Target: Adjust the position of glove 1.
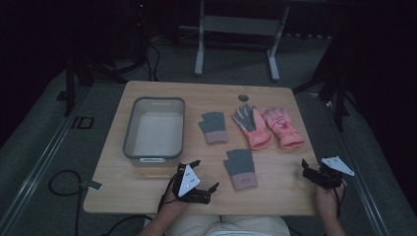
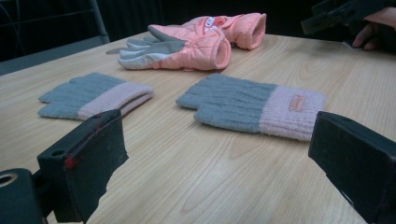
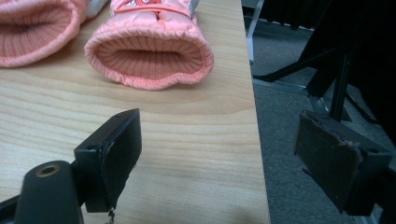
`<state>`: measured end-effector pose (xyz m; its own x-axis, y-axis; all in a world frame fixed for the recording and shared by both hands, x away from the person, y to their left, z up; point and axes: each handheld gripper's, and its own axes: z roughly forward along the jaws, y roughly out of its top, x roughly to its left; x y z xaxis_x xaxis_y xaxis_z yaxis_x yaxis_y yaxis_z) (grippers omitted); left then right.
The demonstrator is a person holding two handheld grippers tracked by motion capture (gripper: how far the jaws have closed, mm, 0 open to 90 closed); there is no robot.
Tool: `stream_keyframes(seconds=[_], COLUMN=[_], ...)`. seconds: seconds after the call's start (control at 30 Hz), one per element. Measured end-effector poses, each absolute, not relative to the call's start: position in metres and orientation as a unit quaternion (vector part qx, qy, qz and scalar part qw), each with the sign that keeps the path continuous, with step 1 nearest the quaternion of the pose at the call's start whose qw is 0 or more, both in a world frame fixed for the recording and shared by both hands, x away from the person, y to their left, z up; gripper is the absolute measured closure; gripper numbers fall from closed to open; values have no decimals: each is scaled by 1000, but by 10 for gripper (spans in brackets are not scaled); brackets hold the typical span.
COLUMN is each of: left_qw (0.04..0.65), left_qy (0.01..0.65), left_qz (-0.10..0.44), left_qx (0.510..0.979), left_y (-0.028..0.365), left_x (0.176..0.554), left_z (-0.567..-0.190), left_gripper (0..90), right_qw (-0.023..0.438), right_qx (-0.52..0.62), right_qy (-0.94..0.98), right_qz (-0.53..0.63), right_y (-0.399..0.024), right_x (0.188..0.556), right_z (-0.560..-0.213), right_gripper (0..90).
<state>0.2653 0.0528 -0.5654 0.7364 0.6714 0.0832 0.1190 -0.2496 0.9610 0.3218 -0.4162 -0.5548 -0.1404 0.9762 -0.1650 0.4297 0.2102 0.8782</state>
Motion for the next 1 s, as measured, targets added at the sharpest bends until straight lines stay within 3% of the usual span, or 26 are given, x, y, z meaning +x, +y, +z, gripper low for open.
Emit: stream_keyframes(seconds=[0.37,0.57,0.67,1.0], left_qw=[555,556,557,555], left_qy=[271,272,272,275], left_qz=[238,231,227,235], left_qx=[750,751,751,749], left_y=[54,55,55,54], left_x=[268,268,269,268], left_z=[-565,-565,-565,-565], left_gripper=[30,36,36,28], right_qw=[379,326,322,305], right_qx=[512,520,520,512], right_qy=[704,716,721,740], right_qz=[315,333,325,312], right_y=[-410,-414,-411,-381], right_x=[328,332,332,341], right_z=[-556,-552,-549,-512], right_gripper=[145,144,128,158])
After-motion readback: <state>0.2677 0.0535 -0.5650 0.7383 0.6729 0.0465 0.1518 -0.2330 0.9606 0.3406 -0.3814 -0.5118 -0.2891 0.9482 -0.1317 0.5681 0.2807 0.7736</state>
